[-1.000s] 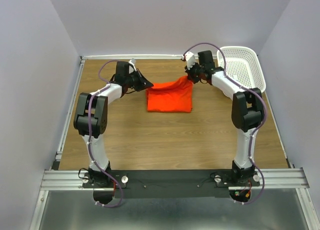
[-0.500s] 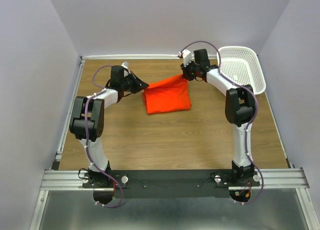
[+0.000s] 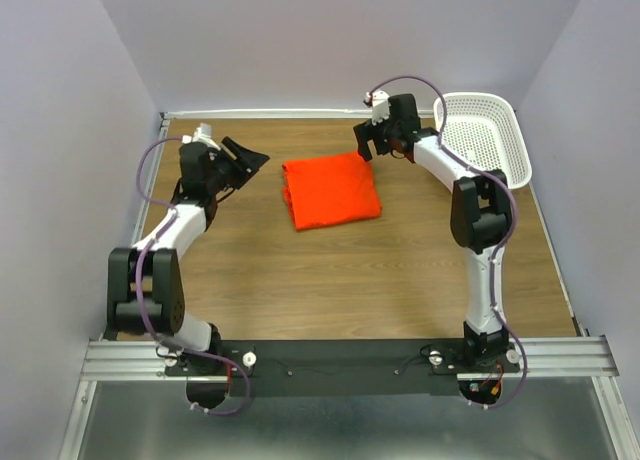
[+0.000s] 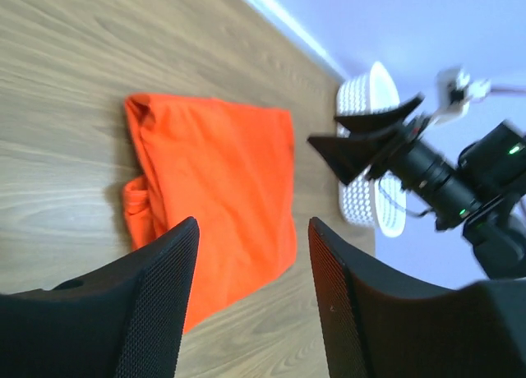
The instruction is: Fold and stack the t-shirts
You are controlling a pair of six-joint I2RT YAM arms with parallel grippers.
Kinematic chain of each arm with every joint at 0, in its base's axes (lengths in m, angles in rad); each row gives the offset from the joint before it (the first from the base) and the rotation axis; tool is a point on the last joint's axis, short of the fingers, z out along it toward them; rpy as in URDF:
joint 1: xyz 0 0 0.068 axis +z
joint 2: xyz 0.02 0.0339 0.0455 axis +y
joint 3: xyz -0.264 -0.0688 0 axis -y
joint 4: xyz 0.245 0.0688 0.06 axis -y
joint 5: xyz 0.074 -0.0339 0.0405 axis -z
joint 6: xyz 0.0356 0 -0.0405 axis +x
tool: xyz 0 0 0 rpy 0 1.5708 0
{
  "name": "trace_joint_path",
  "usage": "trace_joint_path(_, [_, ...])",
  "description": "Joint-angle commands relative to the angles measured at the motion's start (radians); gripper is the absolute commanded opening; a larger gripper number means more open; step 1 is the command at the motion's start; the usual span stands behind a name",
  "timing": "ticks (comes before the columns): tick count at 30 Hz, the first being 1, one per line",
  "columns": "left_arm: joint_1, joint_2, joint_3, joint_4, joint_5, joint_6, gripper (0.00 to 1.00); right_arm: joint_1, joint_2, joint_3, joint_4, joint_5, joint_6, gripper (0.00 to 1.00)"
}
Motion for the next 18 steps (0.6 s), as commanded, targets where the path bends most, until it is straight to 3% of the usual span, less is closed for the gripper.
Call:
trace_joint_path(1, [0.036,-0.105,-0.108,0.069,-0.050,0.013,0.64,-0.004,-0.123,-0.089,0.024,-0.004,0.043,0.99])
trace_joint_path(5, [0.026,-0.005,-0.064,0.016,0.103,0.087,0.62,-0.010,-0.196,-0.181,0.021,-0.145,0.043,0.98])
trace_joint_path(8, [0.008,0.075,0.017,-0.091,0.093,0.209,0.59,-0.016,-0.282,-0.334,0.021,-0.351,0.063,0.98])
trace_joint_path(12, [0.006,0.129,0.025,-0.130,0.067,0.233,0.54,-0.016,-0.345,-0.444,0.021,-0.413,0.129,0.97])
trace_joint_path(18, [-0.027,0.253,0.103,-0.159,0.079,0.263,0.53,-0.019,-0.338,-0.482,0.021,-0.426,0.149,0.96])
